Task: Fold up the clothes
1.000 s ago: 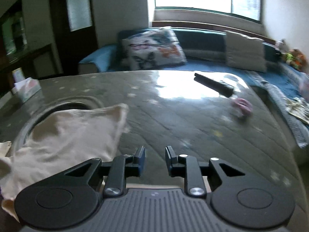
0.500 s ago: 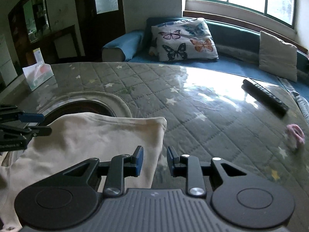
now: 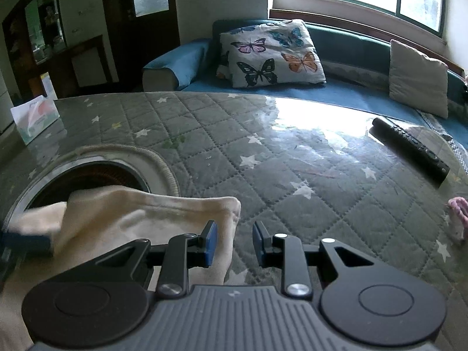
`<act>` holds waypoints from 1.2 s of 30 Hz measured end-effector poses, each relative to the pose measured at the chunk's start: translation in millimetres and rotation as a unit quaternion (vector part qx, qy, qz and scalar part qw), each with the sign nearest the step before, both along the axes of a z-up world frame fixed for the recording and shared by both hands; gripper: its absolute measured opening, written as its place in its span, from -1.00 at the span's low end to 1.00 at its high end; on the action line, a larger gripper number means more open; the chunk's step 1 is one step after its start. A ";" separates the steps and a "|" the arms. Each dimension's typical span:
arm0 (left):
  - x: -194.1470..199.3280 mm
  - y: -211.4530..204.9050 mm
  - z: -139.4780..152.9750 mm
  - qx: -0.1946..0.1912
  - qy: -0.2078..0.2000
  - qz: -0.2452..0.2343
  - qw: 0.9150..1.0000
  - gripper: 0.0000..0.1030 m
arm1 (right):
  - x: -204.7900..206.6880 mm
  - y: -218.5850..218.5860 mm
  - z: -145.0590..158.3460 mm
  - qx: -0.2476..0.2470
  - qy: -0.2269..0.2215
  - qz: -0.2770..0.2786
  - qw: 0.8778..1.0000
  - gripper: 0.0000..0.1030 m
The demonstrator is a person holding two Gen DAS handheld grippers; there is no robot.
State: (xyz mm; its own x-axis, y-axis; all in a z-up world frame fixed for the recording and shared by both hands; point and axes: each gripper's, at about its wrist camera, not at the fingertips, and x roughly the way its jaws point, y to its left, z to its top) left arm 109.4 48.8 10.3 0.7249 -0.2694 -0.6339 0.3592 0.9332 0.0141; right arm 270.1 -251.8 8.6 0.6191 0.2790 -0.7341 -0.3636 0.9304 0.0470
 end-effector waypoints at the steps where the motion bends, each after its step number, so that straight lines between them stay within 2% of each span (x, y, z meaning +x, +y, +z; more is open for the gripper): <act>1: -3.5 -0.2 2.3 0.000 -0.006 -0.003 1.000 -0.81 | 2.3 -3.8 -0.4 0.000 0.000 0.000 1.000 -0.49; 4: -7.8 11.8 11.6 -0.010 -0.031 0.024 0.999 -0.77 | 6.1 -10.6 -1.4 -0.001 0.002 0.002 1.000 -0.49; 6: -5.0 24.9 16.0 -0.017 -0.040 0.066 0.997 -0.71 | 7.4 -14.1 -2.3 -0.001 0.002 0.004 1.000 -0.49; 9: 11.2 45.6 11.4 -0.033 -0.004 0.123 0.992 -0.51 | 11.1 -19.0 -4.2 0.000 0.004 0.008 1.000 -0.49; 11: 22.0 57.8 6.5 -0.046 0.024 0.152 0.987 -0.11 | 13.7 -22.7 -5.5 0.003 0.006 0.011 1.000 -0.49; 12: 26.0 60.7 3.2 -0.052 0.037 0.154 0.986 -0.02 | 14.7 -24.2 -6.2 0.004 0.006 0.012 1.000 -0.49; 15: 37.3 63.4 -7.0 -0.065 0.067 0.149 0.984 0.02 | 17.0 -26.8 -8.7 0.009 0.010 0.016 1.000 -0.49; 16: 40.4 63.8 -10.4 -0.067 0.074 0.148 0.984 -0.01 | 17.9 -27.6 -9.5 0.010 0.011 0.018 1.000 -0.49; 18: 46.7 64.5 -17.6 -0.071 0.088 0.145 0.983 -0.32 | 19.5 -28.8 -11.1 0.014 0.013 0.023 1.000 -0.49; 19: 48.9 65.6 -20.1 -0.074 0.090 0.145 0.983 -0.75 | 20.3 -28.8 -11.8 0.015 0.015 0.024 1.000 -0.49; 21: 50.4 69.1 -21.4 -0.077 0.087 0.150 0.982 -0.88 | 21.9 -29.3 -13.3 0.015 0.016 0.024 0.999 -0.50; 24: 52.2 75.9 -14.1 -0.057 0.056 0.162 0.983 -0.90 | 26.0 -31.5 -14.6 0.017 0.018 0.026 0.999 -0.51; 25: 54.3 78.8 -11.0 -0.049 0.046 0.169 0.983 -0.91 | 28.0 -31.5 -13.9 0.017 0.015 0.027 0.999 -0.59; 26: 56.3 81.7 -7.9 -0.041 0.036 0.175 0.983 -0.91 | 29.9 -31.5 -13.1 0.017 0.012 0.027 0.999 -0.84; 27: 58.4 84.5 -4.8 -0.033 0.026 0.181 0.983 -0.91 | 31.9 -31.5 -12.4 0.017 0.009 0.027 0.999 -0.92; 31: 74.0 97.4 0.0 -0.005 0.003 0.201 0.980 -0.91 | 40.4 -30.1 -9.5 0.017 -0.003 0.029 0.999 -0.93; 36: 97.5 104.1 -8.7 0.024 -0.010 0.209 0.978 -0.91 | 58.3 -12.4 -7.9 0.009 -0.022 0.026 0.999 -0.93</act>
